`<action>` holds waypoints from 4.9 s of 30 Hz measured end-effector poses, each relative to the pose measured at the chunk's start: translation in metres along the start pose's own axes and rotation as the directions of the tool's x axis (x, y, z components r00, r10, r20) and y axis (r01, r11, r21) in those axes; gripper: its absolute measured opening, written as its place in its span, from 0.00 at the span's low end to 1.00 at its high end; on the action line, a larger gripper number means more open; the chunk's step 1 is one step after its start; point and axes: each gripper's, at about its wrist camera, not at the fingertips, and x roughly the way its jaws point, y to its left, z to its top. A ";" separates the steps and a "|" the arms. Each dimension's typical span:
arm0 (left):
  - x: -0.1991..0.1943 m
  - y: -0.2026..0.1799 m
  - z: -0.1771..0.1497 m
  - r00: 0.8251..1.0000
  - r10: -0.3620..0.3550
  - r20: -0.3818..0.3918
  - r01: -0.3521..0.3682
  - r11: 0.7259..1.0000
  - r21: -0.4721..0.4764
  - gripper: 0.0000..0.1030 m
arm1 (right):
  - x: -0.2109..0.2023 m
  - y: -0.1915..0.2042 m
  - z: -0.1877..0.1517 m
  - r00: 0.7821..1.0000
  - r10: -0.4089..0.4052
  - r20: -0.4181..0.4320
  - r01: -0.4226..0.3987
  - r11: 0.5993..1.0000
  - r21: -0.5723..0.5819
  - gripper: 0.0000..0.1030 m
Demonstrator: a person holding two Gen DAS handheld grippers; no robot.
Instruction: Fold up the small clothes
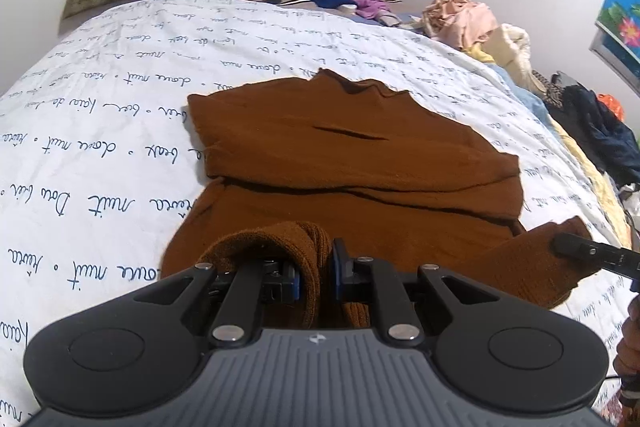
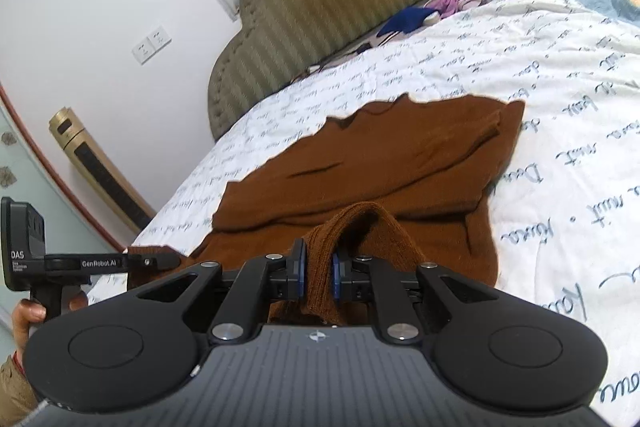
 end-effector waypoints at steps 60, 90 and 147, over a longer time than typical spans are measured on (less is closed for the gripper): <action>0.150 -0.003 0.118 0.967 0.253 0.004 -0.253 0.965 0.066 0.14 | 0.130 -0.073 0.082 0.991 -0.118 0.060 0.103 0.972 0.211 0.16; 0.175 0.078 0.135 0.995 -0.011 -0.099 -0.031 0.909 -0.416 0.20 | 0.162 -0.123 0.093 0.999 -0.025 0.046 0.001 0.886 0.465 0.46; 0.125 0.022 0.063 0.913 0.399 0.082 -0.401 0.916 0.009 0.62 | 0.156 -0.034 0.045 0.910 -0.406 0.079 0.413 0.881 -0.231 0.95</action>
